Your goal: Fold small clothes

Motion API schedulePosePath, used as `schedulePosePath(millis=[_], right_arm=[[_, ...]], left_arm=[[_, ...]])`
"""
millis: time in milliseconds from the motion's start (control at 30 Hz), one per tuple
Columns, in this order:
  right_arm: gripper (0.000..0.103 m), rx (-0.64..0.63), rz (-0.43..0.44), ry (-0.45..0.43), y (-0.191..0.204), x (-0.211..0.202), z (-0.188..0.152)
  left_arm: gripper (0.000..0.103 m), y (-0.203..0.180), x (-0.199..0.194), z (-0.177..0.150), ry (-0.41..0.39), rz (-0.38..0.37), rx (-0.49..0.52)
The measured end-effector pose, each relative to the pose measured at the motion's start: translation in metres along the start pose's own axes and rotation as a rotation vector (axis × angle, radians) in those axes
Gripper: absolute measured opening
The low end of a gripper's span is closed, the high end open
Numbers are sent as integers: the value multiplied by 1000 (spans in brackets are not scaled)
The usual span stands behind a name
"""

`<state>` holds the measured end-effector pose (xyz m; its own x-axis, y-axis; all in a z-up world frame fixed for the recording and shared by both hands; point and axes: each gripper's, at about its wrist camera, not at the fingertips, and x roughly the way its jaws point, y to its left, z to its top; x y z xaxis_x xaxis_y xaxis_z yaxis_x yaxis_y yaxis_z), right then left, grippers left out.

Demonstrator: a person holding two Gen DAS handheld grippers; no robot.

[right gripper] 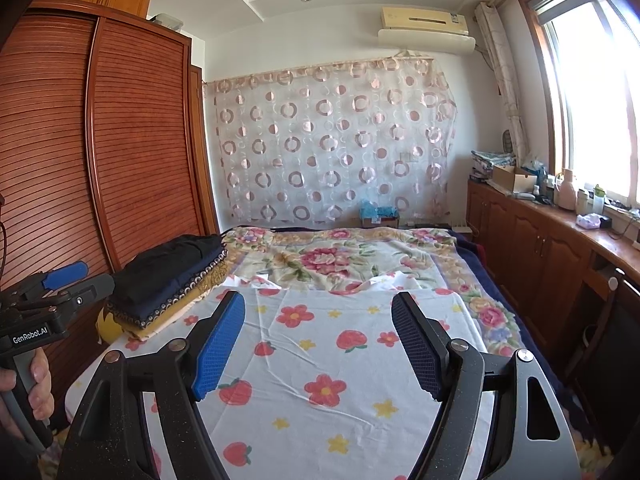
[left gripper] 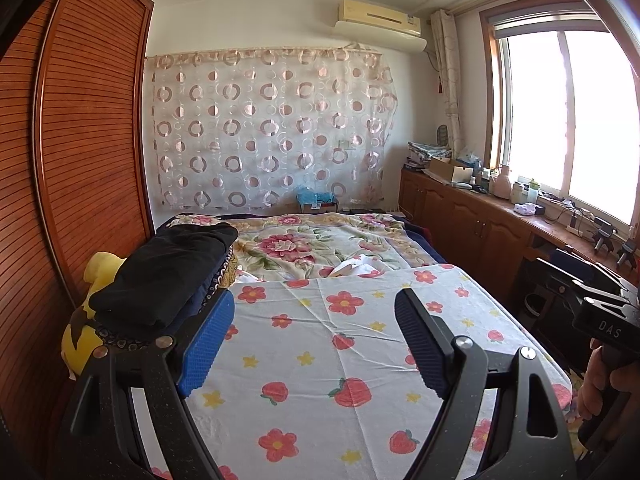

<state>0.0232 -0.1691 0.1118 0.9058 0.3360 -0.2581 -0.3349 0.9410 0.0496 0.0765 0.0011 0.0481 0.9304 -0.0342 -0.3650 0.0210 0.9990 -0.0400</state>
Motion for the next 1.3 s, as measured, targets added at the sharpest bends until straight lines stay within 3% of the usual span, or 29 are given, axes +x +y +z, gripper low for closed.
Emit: schedulePosePath(millis=[1300], right_arm=[[77,-7,24,5,-26,0,0]], left_arm=[[83,4,0,-1,-4,4,-1]])
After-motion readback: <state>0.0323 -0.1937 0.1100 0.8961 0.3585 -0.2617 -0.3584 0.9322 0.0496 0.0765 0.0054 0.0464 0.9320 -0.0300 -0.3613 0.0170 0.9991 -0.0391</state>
